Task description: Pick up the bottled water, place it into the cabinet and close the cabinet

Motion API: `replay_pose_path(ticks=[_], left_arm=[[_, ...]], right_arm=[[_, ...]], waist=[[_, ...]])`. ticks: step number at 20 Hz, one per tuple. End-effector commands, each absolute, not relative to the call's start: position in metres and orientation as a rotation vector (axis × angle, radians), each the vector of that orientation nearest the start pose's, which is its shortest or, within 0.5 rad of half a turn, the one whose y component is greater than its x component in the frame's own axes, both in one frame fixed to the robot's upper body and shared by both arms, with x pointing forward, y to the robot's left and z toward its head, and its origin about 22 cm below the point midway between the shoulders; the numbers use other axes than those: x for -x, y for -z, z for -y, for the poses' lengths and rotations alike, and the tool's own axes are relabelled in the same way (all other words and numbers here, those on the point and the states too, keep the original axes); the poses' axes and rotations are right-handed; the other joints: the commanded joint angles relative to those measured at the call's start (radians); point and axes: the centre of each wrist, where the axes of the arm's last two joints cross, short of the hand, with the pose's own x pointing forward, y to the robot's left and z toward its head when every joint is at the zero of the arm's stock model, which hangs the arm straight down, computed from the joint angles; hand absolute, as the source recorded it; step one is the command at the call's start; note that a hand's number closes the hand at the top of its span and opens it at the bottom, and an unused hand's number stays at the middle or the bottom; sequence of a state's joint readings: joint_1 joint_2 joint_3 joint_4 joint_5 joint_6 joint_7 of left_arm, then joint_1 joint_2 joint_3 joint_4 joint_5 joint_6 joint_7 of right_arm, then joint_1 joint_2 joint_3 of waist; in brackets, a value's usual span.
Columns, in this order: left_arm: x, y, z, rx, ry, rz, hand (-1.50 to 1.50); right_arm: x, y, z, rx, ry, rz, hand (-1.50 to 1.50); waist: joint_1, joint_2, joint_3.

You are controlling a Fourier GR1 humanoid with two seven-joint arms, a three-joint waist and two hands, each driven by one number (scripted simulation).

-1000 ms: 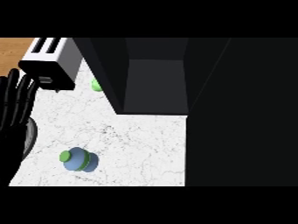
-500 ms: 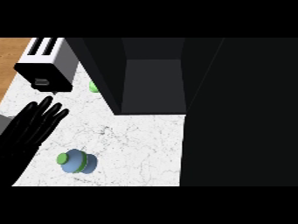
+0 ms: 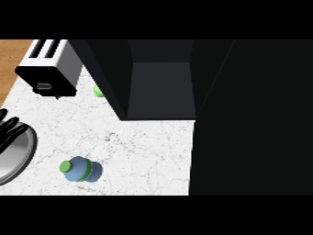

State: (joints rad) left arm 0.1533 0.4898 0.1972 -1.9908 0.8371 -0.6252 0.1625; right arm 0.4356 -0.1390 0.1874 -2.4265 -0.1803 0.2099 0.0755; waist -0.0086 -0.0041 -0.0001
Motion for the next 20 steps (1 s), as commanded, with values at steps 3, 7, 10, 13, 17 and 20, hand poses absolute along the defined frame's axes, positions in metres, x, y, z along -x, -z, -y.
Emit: replay_pose_path(ticks=[3,7,10,13,17,20], left_arm=[[-0.193,-0.106,-0.365,0.552,0.435,1.69,-1.5],[-0.204,-0.087,-0.368,0.557,0.417,1.65,-1.5],[-0.214,-0.062,-0.351,0.561,0.434,1.602,-1.5],[-0.224,-0.058,-0.358,0.541,0.449,1.532,-1.5],[-0.243,-0.02,-0.353,0.555,0.445,1.448,-1.5],[-0.229,0.014,-0.349,0.59,0.4,1.412,-1.5]], right_arm=[[-0.075,-0.154,0.229,-0.323,-0.211,1.937,-1.5],[-0.069,-0.156,0.224,-0.309,-0.203,1.941,-1.5],[-0.067,-0.147,0.223,-0.314,-0.202,1.945,-1.5],[-0.058,-0.16,0.224,-0.329,-0.23,1.952,-1.5],[-0.053,-0.146,0.224,-0.343,-0.239,1.936,-1.5],[-0.049,-0.146,0.227,-0.301,-0.221,1.919,-1.5]], waist=[[-0.007,0.0,0.0],[-0.009,0.001,-0.001],[-0.014,0.002,-0.001],[-0.014,0.003,-0.001],[-0.033,0.003,-0.002],[-0.02,0.002,-0.002]])
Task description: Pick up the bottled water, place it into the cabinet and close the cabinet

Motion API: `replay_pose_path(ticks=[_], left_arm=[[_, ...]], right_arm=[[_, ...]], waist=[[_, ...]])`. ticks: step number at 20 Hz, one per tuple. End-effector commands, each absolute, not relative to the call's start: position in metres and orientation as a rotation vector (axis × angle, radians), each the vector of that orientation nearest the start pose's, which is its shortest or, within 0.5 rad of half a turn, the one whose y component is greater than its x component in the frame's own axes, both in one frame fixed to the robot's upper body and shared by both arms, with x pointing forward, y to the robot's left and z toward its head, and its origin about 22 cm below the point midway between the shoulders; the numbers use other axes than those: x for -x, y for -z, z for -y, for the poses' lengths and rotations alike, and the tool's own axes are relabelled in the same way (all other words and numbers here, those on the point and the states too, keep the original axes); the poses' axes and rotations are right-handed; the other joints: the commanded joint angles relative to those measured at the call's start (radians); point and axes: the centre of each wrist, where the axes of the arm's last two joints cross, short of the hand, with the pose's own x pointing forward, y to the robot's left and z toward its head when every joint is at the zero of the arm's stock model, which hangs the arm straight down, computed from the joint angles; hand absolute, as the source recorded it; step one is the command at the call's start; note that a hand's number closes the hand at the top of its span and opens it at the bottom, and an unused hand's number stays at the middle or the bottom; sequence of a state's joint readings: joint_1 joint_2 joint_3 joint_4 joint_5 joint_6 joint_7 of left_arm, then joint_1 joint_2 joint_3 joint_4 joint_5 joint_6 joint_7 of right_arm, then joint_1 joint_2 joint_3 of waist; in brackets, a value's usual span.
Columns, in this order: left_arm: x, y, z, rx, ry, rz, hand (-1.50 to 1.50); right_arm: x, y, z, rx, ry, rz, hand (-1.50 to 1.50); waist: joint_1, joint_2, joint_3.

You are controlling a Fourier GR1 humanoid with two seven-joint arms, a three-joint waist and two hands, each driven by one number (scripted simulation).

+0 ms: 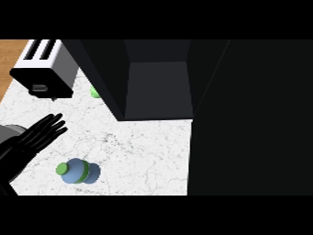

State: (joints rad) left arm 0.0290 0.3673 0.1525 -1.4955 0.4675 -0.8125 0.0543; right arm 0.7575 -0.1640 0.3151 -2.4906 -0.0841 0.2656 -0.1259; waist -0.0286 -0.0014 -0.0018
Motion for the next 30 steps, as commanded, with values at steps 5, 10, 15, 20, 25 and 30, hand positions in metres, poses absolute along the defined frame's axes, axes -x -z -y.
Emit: replay_pose_path(ticks=[5,10,15,20,25,30], left_arm=[[-0.247,0.043,-0.343,0.57,0.379,1.376,-1.5],[-0.258,0.069,-0.326,0.584,0.404,1.374,-1.5],[-0.258,0.092,-0.331,0.645,0.401,1.362,-1.5],[-0.239,0.128,-0.301,0.658,0.425,1.348,-1.5],[-0.235,0.14,-0.295,0.724,0.355,1.371,1.5],[-0.229,0.143,-0.307,0.626,0.499,1.439,1.5]], right_arm=[[-0.04,-0.147,0.231,-0.334,-0.24,1.928,-1.5],[-0.032,-0.156,0.229,-0.345,-0.25,1.936,-1.5],[-0.034,-0.156,0.222,-0.318,-0.238,1.932,-1.5],[-0.035,-0.142,0.23,-0.318,-0.244,1.934,-1.5],[-0.033,-0.141,0.225,-0.324,-0.225,1.931,-1.5],[-0.027,-0.143,0.226,-0.329,-0.229,1.923,-1.5]], waist=[[-0.007,0.0,0.0],[-0.015,0.0,-0.001],[-0.008,0.005,-0.003],[-0.012,0.008,-0.003],[-0.004,0.006,-0.003],[-0.015,0.004,-0.004]])
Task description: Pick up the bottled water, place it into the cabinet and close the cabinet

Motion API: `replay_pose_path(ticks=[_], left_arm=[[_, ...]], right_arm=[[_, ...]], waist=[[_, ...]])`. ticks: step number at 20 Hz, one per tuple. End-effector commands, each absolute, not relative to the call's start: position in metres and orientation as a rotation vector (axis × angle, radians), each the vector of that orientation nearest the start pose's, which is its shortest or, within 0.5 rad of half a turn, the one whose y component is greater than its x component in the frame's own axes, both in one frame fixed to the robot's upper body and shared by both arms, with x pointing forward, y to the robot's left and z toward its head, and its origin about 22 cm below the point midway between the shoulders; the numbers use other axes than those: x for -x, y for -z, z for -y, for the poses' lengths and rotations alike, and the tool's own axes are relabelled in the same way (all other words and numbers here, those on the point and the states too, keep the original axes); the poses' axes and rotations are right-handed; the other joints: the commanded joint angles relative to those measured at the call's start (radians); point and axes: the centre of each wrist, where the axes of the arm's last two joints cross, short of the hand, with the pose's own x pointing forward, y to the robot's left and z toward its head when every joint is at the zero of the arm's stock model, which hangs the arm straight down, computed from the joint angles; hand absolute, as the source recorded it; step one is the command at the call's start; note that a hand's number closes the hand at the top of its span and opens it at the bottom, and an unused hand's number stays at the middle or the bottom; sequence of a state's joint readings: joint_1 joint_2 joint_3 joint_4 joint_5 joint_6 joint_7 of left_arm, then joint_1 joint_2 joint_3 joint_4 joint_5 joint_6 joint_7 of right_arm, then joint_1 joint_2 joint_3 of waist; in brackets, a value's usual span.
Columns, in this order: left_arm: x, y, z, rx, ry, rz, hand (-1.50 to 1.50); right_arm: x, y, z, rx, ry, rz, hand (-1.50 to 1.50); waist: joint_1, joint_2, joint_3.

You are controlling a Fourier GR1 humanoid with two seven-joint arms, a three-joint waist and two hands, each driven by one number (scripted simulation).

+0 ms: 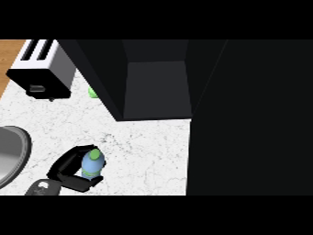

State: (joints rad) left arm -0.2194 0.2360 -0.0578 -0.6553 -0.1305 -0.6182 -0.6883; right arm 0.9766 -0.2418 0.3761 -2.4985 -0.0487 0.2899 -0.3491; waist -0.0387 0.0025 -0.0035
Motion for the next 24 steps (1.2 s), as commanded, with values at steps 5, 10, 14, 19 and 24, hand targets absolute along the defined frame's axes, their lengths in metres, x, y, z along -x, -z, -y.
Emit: replay_pose_path(ticks=[5,10,14,19,24], left_arm=[[-0.236,0.139,-0.304,0.564,0.562,1.624,1.5],[-0.212,0.165,-0.276,0.111,0.252,1.704,1.5],[-0.21,0.171,-0.257,0.023,0.14,1.744,1.5],[-0.23,0.154,-0.225,0.091,0.108,1.766,1.5],[-0.266,0.125,-0.19,0.214,0.103,1.781,1.5]], right_arm=[[-0.025,-0.144,0.227,-0.331,-0.228,1.922,-1.5],[-0.028,-0.126,0.226,-0.31,-0.206,1.922,-1.5],[-0.02,-0.14,0.221,-0.314,-0.194,1.904,-1.5],[-0.018,-0.151,0.227,-0.321,-0.209,1.91,-1.5],[-0.025,-0.142,0.226,-0.32,-0.212,1.892,-1.5]], waist=[[-0.001,0.001,-0.002],[0.024,-0.002,0.0],[0.01,-0.004,0.0],[0.026,-0.007,0.003],[0.024,-0.006,0.003]])
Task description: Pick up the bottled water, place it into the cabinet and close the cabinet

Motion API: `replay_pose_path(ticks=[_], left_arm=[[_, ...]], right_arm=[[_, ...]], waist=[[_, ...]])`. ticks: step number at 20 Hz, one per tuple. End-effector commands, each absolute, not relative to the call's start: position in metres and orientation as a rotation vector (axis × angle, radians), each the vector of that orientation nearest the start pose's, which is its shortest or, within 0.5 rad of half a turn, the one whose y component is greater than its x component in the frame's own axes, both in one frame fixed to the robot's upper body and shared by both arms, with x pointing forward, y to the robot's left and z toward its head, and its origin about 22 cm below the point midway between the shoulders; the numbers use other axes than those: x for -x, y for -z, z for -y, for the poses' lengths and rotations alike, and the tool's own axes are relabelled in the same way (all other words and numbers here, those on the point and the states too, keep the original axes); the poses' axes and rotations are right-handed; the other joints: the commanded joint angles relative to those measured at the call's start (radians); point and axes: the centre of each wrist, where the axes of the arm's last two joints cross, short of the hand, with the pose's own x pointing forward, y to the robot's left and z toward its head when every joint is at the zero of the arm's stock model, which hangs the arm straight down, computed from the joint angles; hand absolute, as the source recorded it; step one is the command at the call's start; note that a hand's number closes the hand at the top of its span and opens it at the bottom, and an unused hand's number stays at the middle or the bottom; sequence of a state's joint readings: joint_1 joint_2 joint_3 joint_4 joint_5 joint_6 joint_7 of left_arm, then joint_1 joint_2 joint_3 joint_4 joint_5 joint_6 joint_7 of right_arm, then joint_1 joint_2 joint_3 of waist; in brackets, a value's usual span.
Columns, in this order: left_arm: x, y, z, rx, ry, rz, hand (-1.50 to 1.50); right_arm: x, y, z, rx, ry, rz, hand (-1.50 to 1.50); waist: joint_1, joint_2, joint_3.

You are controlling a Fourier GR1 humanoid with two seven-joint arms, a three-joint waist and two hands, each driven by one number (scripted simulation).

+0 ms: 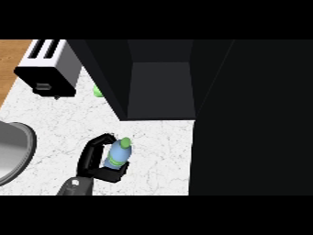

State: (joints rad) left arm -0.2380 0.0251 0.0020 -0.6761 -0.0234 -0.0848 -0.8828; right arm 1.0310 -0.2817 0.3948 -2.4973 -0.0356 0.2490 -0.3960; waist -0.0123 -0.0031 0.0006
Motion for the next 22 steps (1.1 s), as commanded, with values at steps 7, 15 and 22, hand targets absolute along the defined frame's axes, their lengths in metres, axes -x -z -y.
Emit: replay_pose_path(ticks=[7,15,22], left_arm=[[-0.285,0.078,-0.143,0.181,0.094,1.774,1.5],[-0.327,0.035,-0.112,0.153,0.084,1.743,1.5],[-0.363,-0.007,-0.08,0.027,0.059,1.701,1.5]], right_arm=[[-0.028,-0.14,0.224,-0.329,-0.186,1.911,-1.5],[-0.023,-0.129,0.239,-0.326,-0.168,1.922,-1.5],[-0.018,-0.133,0.237,-0.326,-0.181,1.908,-1.5]], waist=[[-0.003,0.001,-0.001],[-0.018,0.004,-0.001],[-0.046,0.008,-0.001]])
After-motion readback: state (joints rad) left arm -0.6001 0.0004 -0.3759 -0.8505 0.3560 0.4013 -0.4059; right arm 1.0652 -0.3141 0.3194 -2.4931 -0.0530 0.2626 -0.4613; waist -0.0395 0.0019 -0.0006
